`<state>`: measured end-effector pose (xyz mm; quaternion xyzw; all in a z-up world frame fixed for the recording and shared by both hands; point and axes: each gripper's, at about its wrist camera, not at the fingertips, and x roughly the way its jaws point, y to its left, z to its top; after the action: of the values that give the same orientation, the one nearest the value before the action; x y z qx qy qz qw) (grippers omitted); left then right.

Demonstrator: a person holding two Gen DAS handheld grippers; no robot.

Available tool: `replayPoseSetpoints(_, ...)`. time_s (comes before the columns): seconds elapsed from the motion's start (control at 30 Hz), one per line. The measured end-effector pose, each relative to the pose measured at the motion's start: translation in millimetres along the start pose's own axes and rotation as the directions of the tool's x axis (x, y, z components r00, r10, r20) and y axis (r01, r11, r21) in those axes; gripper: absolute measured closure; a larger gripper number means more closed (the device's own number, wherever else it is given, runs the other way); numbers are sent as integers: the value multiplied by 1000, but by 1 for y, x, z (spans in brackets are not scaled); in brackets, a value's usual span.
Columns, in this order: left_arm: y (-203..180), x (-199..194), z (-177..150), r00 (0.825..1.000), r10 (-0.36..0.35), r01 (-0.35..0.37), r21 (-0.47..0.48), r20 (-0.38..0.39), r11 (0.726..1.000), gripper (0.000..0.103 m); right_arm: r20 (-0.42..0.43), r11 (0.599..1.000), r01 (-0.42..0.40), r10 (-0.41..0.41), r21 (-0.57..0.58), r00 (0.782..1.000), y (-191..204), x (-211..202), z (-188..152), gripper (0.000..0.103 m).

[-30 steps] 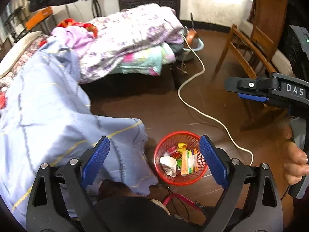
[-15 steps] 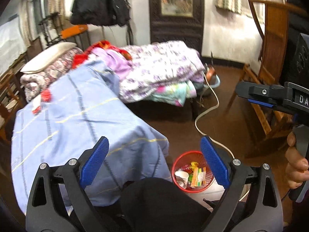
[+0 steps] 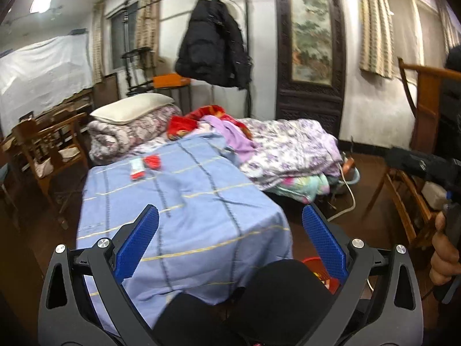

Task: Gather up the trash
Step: 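Move both open tools back over the bed toward the medicine box and tassel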

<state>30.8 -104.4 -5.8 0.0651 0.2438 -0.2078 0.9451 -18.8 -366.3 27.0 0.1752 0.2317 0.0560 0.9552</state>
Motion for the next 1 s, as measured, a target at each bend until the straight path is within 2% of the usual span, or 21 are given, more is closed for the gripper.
replayPoseSetpoints(0.17,45,16,2,999,40,-42,-86,-28,995,7,-52,1000,-22,22,-9,998,16,23,-5,9)
replayPoseSetpoints(0.37,110,59,-5,990,89,-109,-195,-106,975,7,-163,999,-47,50,19,985,25,77,-16,9)
replayPoseSetpoints(0.47,141,89,-11,978,134,-166,-213,-160,963,7,-196,999,-38,42,25,980,24,99,-24,9)
replayPoseSetpoints(0.67,188,142,-18,959,156,-215,-249,-235,944,7,-256,999,-20,32,49,966,17,137,-36,9)
replayPoseSetpoints(0.8,225,189,-11,949,150,-233,-299,-277,925,7,-267,999,-5,16,43,963,9,155,-39,9)
replayPoseSetpoints(1.0,255,258,4,925,209,-303,-286,-317,909,7,-289,999,42,-32,30,957,-1,170,-42,9)
